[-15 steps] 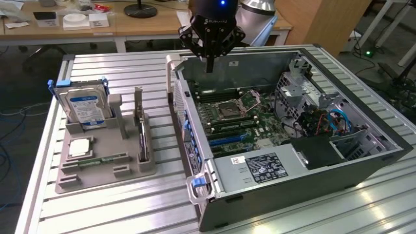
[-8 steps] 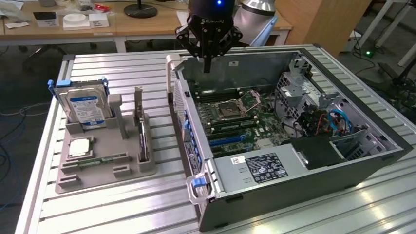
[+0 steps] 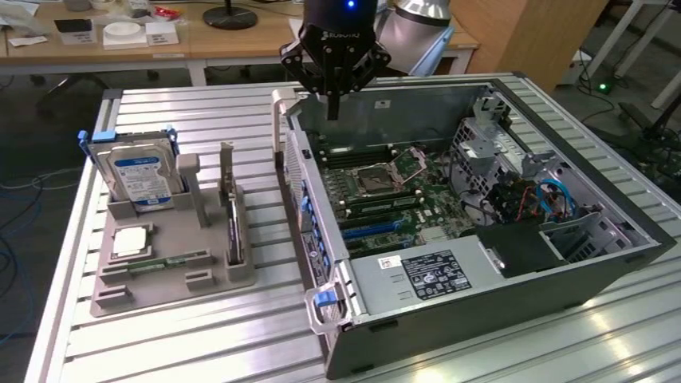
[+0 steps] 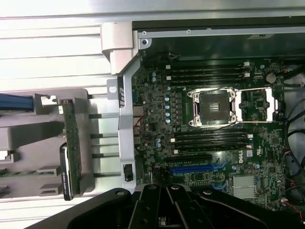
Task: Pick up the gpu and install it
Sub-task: 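Reach for the gpu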
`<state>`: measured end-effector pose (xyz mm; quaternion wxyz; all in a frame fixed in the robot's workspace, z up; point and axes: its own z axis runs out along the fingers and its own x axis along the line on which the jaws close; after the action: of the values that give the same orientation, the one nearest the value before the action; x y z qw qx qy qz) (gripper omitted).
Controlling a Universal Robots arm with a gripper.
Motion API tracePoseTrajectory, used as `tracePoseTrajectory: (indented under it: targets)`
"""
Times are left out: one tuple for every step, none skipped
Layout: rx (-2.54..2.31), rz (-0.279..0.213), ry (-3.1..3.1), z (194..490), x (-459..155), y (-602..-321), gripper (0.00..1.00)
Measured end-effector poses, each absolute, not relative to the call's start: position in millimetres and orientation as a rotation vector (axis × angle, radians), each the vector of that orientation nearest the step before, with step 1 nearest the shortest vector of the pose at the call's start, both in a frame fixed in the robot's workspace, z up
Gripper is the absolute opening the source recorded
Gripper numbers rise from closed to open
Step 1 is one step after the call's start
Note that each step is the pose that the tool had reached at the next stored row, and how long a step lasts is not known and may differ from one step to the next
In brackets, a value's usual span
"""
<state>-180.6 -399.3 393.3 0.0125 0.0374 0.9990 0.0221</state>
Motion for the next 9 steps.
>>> tracePoseTrajectory:
  targets:
    - [0.117,0.069,3.114,393.3,-181.7,-399.3,0.11]
    - [0.117,0.069,3.114,393.3,-182.8,-399.3,0.11]
    - [0.117,0.069,3.114,393.3,-184.0,-399.4,0.11]
    - [0.117,0.069,3.114,393.3,-185.1,-399.4,0.11]
    - [0.117,0.069,3.114,393.3,-186.2,-399.4,0.11]
    - [0.116,0.069,3.114,393.3,-187.3,-399.4,0.11]
    - [0.117,0.069,3.114,393.3,-188.5,-399.5,0.11]
    - [0.117,0.069,3.114,393.3,-189.6,-399.5,0.11]
    - [0.117,0.069,3.114,393.3,-190.7,-399.5,0.11]
